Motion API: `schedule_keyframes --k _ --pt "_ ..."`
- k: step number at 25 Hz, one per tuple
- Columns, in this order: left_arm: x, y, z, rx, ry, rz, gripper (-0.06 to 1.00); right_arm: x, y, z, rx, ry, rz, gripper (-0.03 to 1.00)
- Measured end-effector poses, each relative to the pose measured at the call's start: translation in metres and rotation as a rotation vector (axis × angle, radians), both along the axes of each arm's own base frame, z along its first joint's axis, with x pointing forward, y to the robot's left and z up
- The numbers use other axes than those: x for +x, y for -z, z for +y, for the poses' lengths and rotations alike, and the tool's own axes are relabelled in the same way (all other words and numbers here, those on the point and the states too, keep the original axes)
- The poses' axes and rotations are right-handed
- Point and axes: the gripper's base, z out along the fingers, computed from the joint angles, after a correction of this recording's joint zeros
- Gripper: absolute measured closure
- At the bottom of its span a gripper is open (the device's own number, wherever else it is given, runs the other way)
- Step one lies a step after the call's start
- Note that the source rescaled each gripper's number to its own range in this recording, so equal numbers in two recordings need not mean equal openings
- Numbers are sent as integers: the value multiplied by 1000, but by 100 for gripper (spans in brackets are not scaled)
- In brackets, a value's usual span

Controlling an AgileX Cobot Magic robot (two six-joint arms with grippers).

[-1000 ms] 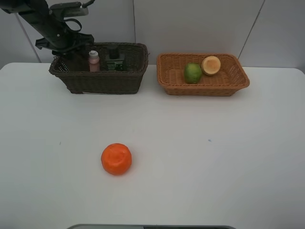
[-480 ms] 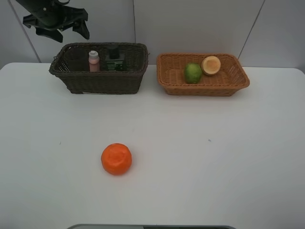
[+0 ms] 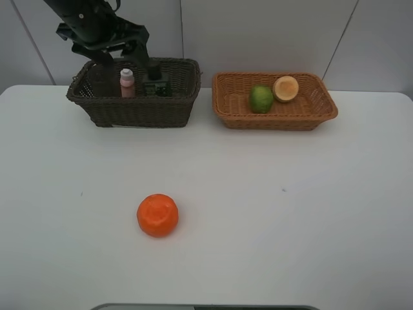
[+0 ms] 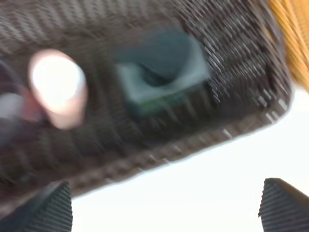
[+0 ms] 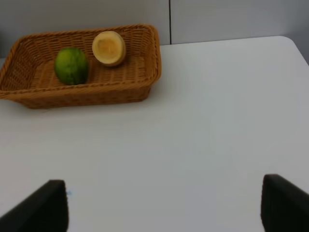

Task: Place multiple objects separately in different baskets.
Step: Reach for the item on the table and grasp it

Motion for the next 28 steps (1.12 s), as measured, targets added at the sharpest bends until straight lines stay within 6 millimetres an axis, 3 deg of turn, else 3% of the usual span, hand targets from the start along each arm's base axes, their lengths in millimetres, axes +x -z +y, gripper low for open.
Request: schedule_keyframes --k 8,18,23,28 --pt "-56 34 -38 80 176 123 -4 0 0 0 0 0 0 28" --pt "-110 81 -62 176 391 220 -4 0 0 0 0 0 0 28" --pt "-131 89 -75 220 565 217 -4 0 0 0 0 0 0 28" --pt "-141 89 -85 233 636 210 -4 0 0 0 0 0 0 28"
